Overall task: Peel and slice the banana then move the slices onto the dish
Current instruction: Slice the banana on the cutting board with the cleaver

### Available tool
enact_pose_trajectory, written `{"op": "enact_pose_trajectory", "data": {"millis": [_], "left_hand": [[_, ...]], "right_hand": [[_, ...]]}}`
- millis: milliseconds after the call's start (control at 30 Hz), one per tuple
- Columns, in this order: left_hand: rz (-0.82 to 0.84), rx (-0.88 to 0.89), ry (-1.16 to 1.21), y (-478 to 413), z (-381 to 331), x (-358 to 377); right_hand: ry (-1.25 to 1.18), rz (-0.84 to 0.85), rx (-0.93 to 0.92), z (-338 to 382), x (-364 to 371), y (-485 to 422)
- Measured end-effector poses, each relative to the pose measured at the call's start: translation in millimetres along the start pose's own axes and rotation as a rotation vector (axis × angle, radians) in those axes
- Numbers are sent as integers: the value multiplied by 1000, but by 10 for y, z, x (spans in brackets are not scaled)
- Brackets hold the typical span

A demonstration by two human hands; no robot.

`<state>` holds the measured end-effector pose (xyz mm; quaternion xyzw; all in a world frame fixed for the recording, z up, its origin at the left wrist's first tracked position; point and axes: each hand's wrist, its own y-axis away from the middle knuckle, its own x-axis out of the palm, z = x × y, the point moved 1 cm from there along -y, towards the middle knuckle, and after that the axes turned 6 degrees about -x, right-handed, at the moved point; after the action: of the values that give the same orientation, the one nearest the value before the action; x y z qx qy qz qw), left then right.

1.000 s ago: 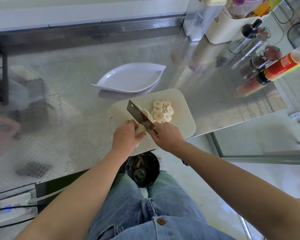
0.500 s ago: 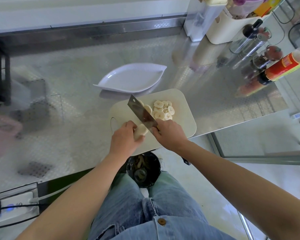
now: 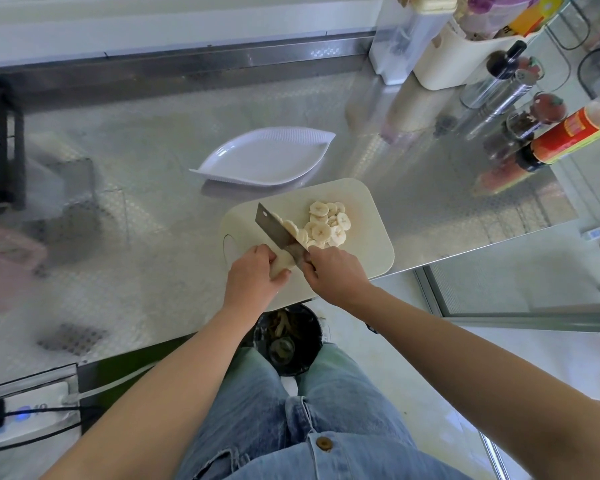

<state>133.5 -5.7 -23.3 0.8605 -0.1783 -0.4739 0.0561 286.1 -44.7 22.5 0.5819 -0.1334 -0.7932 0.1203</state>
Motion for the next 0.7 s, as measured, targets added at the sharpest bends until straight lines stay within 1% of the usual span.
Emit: {"op": "enact_pose_trajectory", "data": {"millis": [233,300,433,533,700], "left_hand": [[2,0,2,11,-14,-11],[4,3,5,13,-13,-13],[-1,10,14,17,-3,-17],[-5,28,-10,10,5,-14],[4,26,-19,-1,3,-18]], "right_hand": [[-16,58,18,23,69,-22],[-15,47,14,-2,65,-15],[-43,-48,0,-42,-12,28],[-32,-83,-31,-50,-110,58],[-11,-39,-39,-42,-136,57]]}}
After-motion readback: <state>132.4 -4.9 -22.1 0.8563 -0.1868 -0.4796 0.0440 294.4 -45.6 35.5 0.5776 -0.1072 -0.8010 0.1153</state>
